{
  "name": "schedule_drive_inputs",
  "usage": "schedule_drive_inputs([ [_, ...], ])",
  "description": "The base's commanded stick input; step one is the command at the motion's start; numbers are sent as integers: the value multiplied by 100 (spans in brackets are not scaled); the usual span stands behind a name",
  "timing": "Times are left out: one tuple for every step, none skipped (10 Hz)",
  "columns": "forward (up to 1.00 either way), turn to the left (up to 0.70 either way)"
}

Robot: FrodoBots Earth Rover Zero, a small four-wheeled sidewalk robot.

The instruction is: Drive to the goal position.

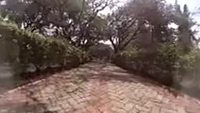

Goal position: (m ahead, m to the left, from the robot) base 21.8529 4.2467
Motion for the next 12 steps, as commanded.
schedule_drive_inputs([
  [70,0],
  [70,0],
  [70,0],
  [70,0],
  [70,0],
  [70,0],
  [70,0],
  [70,0],
  [70,0],
  [70,0],
  [70,0],
  [70,0],
])
